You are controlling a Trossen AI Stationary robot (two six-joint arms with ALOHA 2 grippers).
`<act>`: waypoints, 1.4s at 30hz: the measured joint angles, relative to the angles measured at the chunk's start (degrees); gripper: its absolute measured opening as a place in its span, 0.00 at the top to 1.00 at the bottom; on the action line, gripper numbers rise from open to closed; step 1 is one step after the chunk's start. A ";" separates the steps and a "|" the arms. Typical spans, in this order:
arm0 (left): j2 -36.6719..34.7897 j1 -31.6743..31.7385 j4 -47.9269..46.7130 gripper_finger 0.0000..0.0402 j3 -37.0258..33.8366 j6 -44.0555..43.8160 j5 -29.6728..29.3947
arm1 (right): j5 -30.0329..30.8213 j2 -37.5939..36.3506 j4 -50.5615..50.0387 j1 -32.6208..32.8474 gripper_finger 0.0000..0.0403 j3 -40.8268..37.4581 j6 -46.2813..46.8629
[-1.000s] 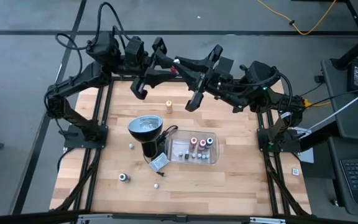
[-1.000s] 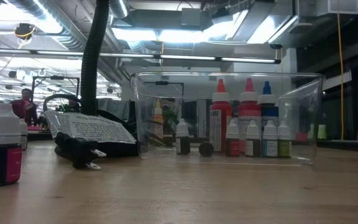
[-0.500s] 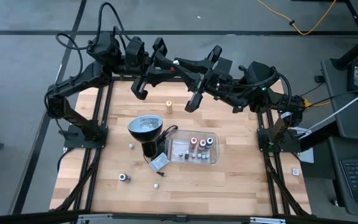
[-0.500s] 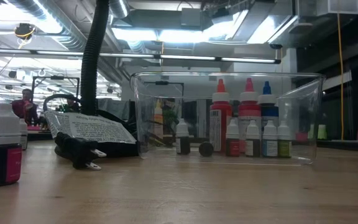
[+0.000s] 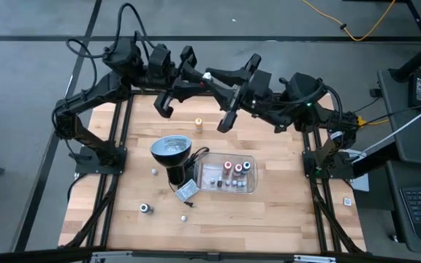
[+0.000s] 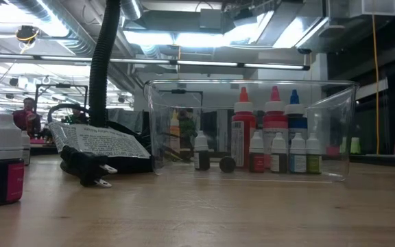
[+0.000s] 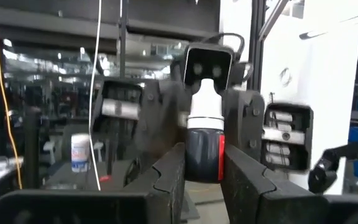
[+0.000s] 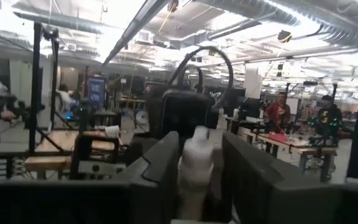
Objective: Pick & Place food coloring
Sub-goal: Put the small red food coloring bottle into the transparent bin
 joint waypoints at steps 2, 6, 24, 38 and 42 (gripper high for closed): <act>-0.20 -0.02 -2.53 0.80 0.00 0.30 0.04 | 1.33 -1.07 -0.17 0.58 0.63 0.00 -0.26; -0.39 0.00 -7.80 0.80 0.00 1.55 0.44 | 4.32 -5.03 -5.55 1.36 0.52 0.10 5.03; -0.45 -0.05 -29.73 0.80 0.00 6.51 0.85 | -8.40 -5.69 -33.41 -3.32 0.53 0.00 28.10; -0.43 -0.09 -32.73 0.80 -0.02 6.69 0.75 | -17.29 -2.48 -38.39 -6.11 0.58 0.04 32.78; -0.43 -0.09 -32.74 0.80 -0.02 6.69 0.71 | -17.49 -2.17 -38.66 -6.11 0.58 0.00 32.77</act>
